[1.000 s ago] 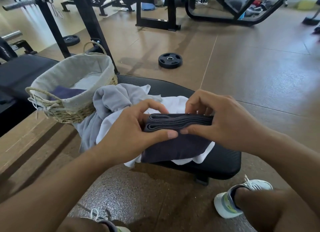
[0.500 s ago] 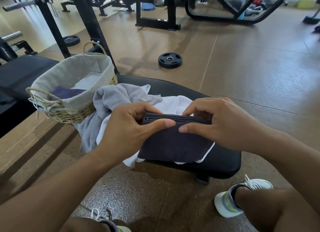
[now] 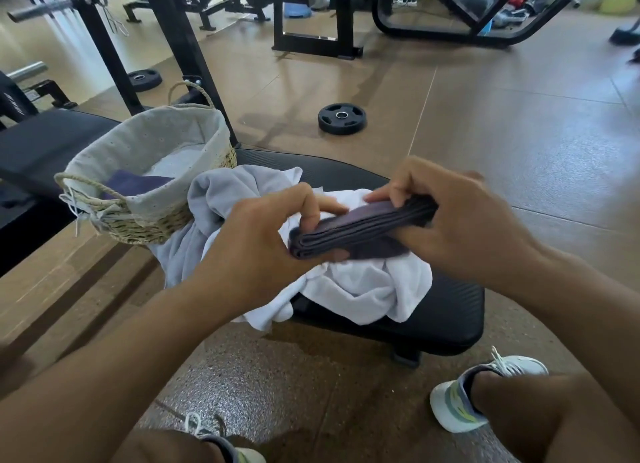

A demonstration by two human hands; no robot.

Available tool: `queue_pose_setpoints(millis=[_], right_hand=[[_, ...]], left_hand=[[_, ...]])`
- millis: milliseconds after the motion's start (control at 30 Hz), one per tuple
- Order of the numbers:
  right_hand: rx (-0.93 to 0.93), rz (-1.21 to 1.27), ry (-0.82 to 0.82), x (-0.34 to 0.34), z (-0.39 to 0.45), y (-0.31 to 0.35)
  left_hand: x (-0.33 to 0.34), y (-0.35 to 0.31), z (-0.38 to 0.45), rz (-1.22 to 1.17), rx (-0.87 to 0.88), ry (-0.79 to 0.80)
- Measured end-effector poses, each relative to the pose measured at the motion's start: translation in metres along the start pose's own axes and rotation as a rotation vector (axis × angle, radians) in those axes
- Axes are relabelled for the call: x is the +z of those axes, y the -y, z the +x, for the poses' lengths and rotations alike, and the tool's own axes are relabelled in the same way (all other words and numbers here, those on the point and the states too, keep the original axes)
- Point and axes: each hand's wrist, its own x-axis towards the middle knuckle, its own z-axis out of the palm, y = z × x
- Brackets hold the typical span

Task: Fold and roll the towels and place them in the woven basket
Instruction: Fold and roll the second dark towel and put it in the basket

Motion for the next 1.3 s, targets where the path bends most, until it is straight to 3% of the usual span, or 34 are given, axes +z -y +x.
queue_pose_setpoints(millis=[67,133,300,367,500,633,800,967,1167,1300], right_hand=[[-0.180,-0.136,-0.145,0.004,-0.001,0.001],[-0.255,-0.251,-0.102,0.009,-0.003,-0.004],[-0.053,-0.461,0.536,0.029,-0.018,-0.017],[-0.005,-0.376,0.607,0.031,-0.020,-0.020],[0.143,-0.100,0.570,0.028,-0.013,-0.033],[0.241,0.023,0.442,0.036,-0.002,-0.049],[0.337,-0.013,0.328,0.049,0.010,-0.066],[0.323,-0.105,0.456,0.053,0.019,-0.075],[0.360,-0.155,0.655,0.056,0.028,-0.079],[0.349,-0.136,0.642,0.056,0.031,-0.083]], left_hand=[[-0.003,0.006,0.003,0.146,0.125,-0.043],[0.004,0.015,0.001,0.176,0.103,-0.025],[0.029,0.046,-0.031,0.129,-0.306,0.397],[0.029,0.048,-0.036,0.095,-0.407,0.418],[0.024,0.043,-0.030,-0.071,-0.569,0.312],[0.025,0.047,-0.026,-0.191,-0.734,0.241],[0.028,0.064,-0.025,0.011,-0.776,0.282],[0.029,0.069,-0.023,0.155,-0.790,0.321],[0.028,0.076,-0.021,0.095,-0.781,0.377],[0.025,0.077,-0.016,0.088,-0.692,0.495]])
